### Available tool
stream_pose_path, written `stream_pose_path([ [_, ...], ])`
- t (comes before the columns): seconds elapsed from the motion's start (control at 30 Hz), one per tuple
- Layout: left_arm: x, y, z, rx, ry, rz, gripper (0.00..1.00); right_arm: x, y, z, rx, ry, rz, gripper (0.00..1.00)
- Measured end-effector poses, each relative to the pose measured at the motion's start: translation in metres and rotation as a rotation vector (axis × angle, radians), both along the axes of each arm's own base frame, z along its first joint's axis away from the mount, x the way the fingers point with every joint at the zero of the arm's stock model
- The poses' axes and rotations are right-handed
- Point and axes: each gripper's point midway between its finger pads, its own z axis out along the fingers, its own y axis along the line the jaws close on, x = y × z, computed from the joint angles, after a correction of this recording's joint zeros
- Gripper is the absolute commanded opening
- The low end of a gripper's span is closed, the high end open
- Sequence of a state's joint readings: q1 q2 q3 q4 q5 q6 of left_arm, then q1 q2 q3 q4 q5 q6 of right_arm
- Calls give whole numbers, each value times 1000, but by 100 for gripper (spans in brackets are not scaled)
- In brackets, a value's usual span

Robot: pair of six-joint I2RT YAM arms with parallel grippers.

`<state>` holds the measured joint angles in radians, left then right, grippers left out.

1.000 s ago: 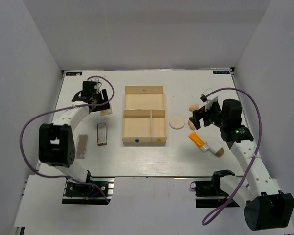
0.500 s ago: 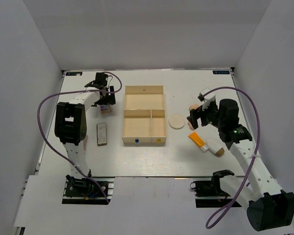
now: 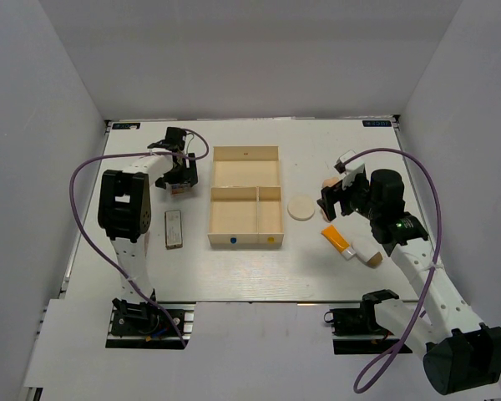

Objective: Organize the makeup

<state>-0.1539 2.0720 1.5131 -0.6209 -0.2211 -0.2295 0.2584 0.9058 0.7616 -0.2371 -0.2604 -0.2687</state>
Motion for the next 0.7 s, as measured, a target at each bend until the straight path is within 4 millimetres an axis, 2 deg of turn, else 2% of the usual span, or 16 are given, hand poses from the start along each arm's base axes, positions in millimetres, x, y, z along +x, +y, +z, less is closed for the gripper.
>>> stream_pose_path([
  [0.13,0,0,0,-3,3,4,97,0,0,0,1,0,0,89],
  [0.23,-1,-2,-1,-10,7,3,91,0,0,0,1,1,-1,89],
  [0.5,1,-5,-2,-25,11,0,49,-1,1,1,5,0,0,89],
  [0.53,1,-5,-2,-25,11,0,40,-1,1,1,5,0,0,89],
  [0.6,1,-5,-2,-25,11,0,27,-1,1,1,6,1,-1,89],
  [0.63,1,-5,-2,-25,11,1,24,-1,1,1,6,1,-1,89],
  [0.7,1,-5,-1,-27,6,3,24,-1,1,1,7,1,-1,89],
])
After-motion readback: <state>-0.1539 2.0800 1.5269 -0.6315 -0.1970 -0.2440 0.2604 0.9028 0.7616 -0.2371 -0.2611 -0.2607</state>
